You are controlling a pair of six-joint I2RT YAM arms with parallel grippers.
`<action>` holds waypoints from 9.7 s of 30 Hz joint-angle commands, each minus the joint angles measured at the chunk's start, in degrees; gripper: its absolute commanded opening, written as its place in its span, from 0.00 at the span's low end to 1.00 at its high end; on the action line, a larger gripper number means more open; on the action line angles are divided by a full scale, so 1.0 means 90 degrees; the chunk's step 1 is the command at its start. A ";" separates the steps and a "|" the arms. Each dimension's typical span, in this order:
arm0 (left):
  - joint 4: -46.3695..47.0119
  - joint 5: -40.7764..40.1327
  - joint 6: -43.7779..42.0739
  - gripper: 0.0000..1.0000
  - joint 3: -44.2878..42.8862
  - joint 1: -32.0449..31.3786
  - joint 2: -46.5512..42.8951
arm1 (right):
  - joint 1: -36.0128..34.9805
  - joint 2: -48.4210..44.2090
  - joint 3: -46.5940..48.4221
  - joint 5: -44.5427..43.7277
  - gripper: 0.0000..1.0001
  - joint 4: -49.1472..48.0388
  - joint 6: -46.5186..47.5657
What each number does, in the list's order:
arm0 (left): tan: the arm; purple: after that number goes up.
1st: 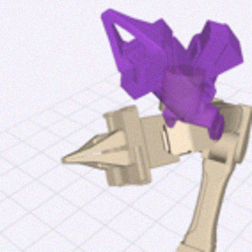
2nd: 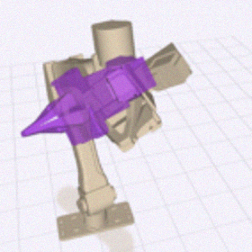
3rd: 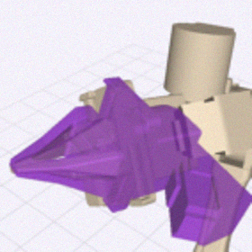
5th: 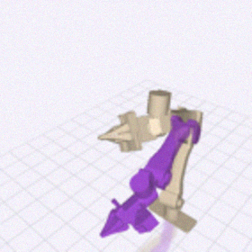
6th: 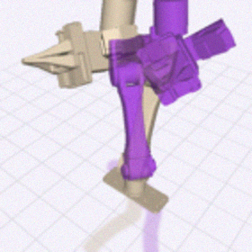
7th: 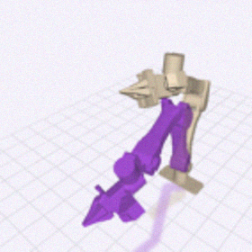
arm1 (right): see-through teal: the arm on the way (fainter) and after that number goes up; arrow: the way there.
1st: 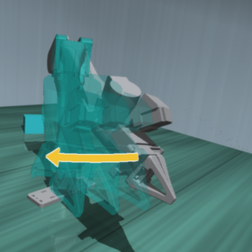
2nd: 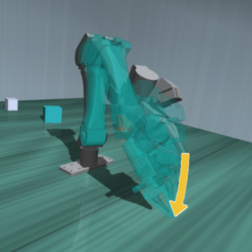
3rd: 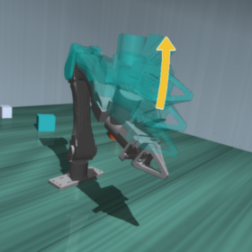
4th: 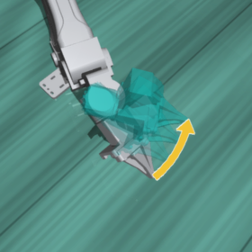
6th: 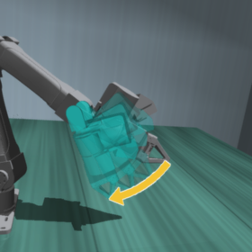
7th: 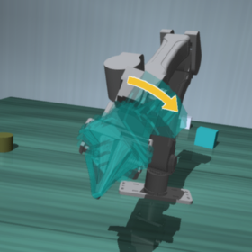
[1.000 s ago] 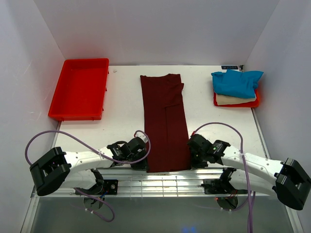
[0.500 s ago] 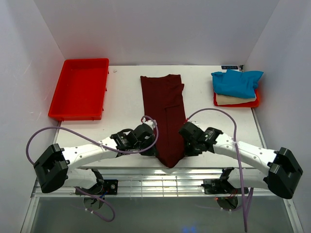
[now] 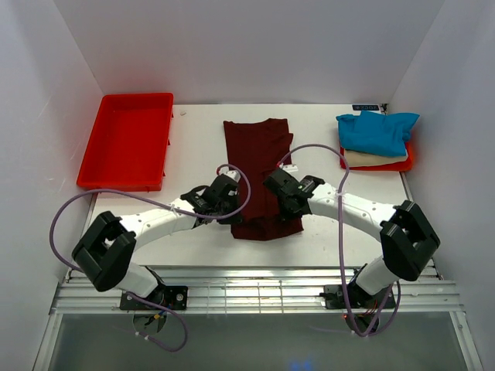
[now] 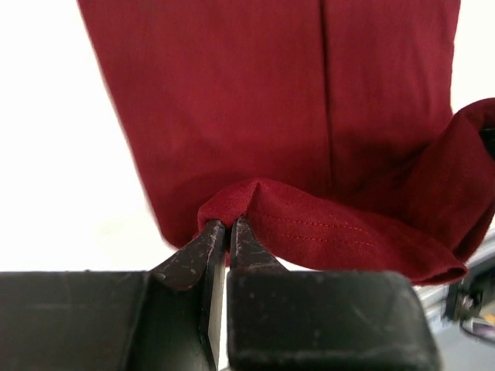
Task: Fold and stack the t-shirts
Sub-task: Fold the tshirt
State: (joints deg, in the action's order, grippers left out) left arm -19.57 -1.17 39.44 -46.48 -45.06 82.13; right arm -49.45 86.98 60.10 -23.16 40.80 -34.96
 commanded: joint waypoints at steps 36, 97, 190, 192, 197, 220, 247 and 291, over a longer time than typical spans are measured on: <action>0.0486 0.0336 -0.1228 0.09 -0.2482 0.1481 0.2369 | 0.1452 0.2923 0.2795 -0.0474 0.08 -0.0988 0.2058; 0.0934 0.1164 -0.0398 0.62 -0.0901 0.1540 0.1744 | 0.1911 0.0814 -0.0105 0.1432 0.44 -0.2121 0.1551; -0.2620 0.0823 0.0256 0.04 -0.0655 -0.0521 -0.0374 | 0.1276 -0.3267 -0.2391 0.3032 0.09 0.0574 0.0691; -0.2805 0.0677 0.0324 0.04 -0.0928 -0.0531 -0.0482 | 0.1247 -0.3326 -0.2090 0.2954 0.09 0.0789 0.0633; -0.2981 0.0228 0.0315 0.04 -0.1602 -0.0531 -0.0444 | 0.1217 -0.3055 -0.1327 0.2361 0.11 0.0926 0.0662; -0.1390 -0.1101 -0.0583 0.03 -0.2550 0.0562 0.0864 | 0.1626 -0.0398 0.1095 -0.0073 0.13 0.0204 0.1423; -0.1194 -0.0398 -0.1218 0.02 -0.4679 0.1461 0.3130 | 0.2760 0.2200 0.3380 0.0483 0.13 -0.0480 0.2771; -0.0501 -0.2821 -0.0242 0.72 -0.5549 0.2047 0.2623 | 0.3805 0.3207 0.4867 0.3295 0.63 -0.3693 0.2595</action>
State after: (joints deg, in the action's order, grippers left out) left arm -26.06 -26.79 36.49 -94.39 -26.39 111.20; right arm -14.57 121.82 105.73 2.44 11.62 -12.21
